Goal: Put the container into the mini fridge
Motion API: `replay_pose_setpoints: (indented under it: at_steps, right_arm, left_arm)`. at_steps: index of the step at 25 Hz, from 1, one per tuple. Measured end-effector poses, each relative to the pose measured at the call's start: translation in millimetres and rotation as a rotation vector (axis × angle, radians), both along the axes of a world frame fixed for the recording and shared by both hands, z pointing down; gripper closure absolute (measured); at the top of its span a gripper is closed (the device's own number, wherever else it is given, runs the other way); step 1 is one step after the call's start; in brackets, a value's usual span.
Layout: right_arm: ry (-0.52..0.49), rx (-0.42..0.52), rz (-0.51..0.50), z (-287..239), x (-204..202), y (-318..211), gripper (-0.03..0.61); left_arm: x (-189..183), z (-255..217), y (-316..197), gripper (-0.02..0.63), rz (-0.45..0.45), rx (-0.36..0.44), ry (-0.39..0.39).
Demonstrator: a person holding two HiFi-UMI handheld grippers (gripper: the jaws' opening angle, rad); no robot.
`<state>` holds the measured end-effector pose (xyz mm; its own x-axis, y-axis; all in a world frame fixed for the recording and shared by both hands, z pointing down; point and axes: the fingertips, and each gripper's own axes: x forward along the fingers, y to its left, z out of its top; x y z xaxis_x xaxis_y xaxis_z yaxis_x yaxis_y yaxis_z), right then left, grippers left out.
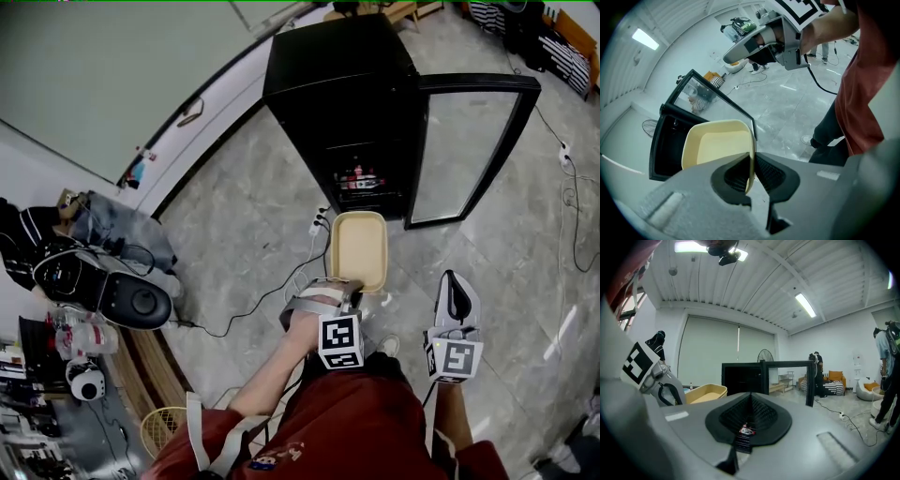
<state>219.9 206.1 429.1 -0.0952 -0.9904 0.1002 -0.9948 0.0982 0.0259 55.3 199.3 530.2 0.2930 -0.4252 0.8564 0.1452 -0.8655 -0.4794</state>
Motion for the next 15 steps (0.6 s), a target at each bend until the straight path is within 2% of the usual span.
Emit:
replay_pose_setpoints:
  at_steps: [8, 15]
  right_arm:
    - [0.003, -0.006, -0.026, 6.7, -3.7, -25.8, 0.578]
    - [0.032, 0.006, -0.048, 3.7, -25.7, -71.5, 0.578]
  left_arm:
    - [1.1, 11.4, -19.3, 0.583, -0.025, -0.013, 0.015]
    - [-0.3, 19.2, -69.8, 0.583, -0.008, -0.007, 0.047]
